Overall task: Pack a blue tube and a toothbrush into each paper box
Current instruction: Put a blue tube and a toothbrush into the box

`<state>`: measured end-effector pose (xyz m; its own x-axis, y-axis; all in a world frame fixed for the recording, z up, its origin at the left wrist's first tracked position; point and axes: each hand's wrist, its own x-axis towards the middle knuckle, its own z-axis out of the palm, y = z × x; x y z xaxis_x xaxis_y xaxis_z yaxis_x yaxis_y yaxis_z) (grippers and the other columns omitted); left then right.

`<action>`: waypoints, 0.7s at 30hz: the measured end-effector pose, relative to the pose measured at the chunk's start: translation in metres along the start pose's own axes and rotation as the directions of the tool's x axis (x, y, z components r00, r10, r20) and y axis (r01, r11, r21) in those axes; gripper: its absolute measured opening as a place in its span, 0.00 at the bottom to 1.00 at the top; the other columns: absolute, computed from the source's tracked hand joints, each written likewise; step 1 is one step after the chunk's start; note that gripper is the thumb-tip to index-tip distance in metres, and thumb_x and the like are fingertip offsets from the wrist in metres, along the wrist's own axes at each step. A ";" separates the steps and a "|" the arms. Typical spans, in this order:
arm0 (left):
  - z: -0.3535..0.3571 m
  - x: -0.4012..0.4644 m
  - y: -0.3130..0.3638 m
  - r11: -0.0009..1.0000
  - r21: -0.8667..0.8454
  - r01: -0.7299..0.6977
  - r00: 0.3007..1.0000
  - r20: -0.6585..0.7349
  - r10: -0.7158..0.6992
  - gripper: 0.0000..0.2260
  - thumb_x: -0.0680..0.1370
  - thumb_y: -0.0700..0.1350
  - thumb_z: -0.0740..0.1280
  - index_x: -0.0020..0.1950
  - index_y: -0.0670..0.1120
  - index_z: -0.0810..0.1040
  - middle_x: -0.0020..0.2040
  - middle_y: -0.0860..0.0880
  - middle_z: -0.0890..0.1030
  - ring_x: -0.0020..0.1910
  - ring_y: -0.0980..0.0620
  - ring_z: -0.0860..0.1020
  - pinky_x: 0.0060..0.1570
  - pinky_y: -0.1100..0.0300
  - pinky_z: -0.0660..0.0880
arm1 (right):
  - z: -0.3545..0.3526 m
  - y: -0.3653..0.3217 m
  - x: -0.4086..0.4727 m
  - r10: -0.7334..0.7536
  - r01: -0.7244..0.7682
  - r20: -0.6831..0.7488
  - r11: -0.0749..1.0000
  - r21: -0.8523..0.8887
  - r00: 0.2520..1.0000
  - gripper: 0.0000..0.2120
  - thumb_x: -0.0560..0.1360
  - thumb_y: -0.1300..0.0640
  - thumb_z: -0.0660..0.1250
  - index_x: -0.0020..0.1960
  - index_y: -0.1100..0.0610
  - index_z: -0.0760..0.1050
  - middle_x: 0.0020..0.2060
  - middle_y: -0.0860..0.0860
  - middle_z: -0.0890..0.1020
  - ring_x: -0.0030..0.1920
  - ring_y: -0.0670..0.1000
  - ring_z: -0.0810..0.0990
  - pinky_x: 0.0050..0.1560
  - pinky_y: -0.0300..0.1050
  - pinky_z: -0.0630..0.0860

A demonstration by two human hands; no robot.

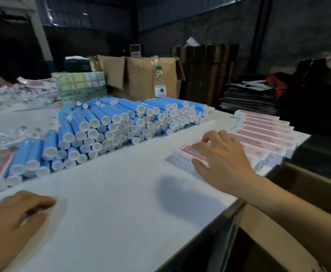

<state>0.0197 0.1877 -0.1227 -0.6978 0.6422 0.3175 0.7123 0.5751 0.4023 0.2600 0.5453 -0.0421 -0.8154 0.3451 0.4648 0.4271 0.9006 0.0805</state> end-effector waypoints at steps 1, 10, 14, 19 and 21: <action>-0.006 -0.008 0.017 1.000 0.010 0.001 1.000 -0.004 -0.001 0.08 0.74 0.46 0.69 0.50 0.59 0.80 0.47 0.58 0.78 0.47 0.54 0.77 0.45 0.51 0.74 | -0.007 -0.017 0.009 -0.055 0.058 -0.053 0.996 0.074 0.997 0.19 0.78 0.42 0.56 0.67 0.46 0.71 0.61 0.49 0.70 0.60 0.52 0.65 0.57 0.49 0.62; -0.026 -0.013 0.064 0.998 -0.021 0.062 0.998 -0.009 -0.062 0.10 0.77 0.42 0.66 0.50 0.58 0.77 0.47 0.58 0.75 0.49 0.62 0.70 0.46 0.71 0.64 | 0.021 -0.189 0.072 -0.432 0.391 -0.010 0.804 0.448 0.902 0.13 0.79 0.55 0.57 0.51 0.60 0.78 0.48 0.55 0.78 0.51 0.56 0.73 0.47 0.52 0.74; -0.026 -0.012 0.063 0.997 0.003 0.074 0.997 -0.007 -0.074 0.11 0.78 0.41 0.64 0.54 0.57 0.78 0.48 0.59 0.73 0.50 0.59 0.69 0.48 0.68 0.64 | 0.051 -0.217 0.068 -0.442 0.377 0.022 0.788 0.488 0.897 0.12 0.78 0.58 0.56 0.50 0.59 0.78 0.46 0.55 0.74 0.49 0.57 0.72 0.41 0.47 0.67; -0.023 -0.012 0.066 0.993 -0.004 0.117 0.993 -0.022 -0.118 0.11 0.79 0.42 0.63 0.58 0.53 0.78 0.47 0.59 0.70 0.54 0.57 0.69 0.54 0.66 0.65 | 0.064 -0.216 0.071 -0.470 0.408 -0.004 0.763 0.502 0.883 0.13 0.78 0.58 0.56 0.49 0.57 0.79 0.42 0.51 0.71 0.49 0.54 0.72 0.43 0.46 0.69; -0.026 -0.013 0.069 0.991 0.035 0.133 0.991 -0.006 -0.132 0.12 0.79 0.43 0.61 0.61 0.51 0.77 0.49 0.56 0.71 0.56 0.54 0.68 0.58 0.63 0.65 | 0.065 -0.217 0.071 -0.463 0.409 -0.018 0.763 0.501 0.886 0.12 0.78 0.58 0.57 0.46 0.55 0.79 0.40 0.49 0.70 0.46 0.52 0.72 0.41 0.45 0.67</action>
<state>0.0759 0.2063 -0.0769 -0.7864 0.5570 0.2669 0.6157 0.6724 0.4109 0.0837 0.3916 -0.0836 -0.9132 -0.1158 0.3908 -0.2032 0.9605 -0.1903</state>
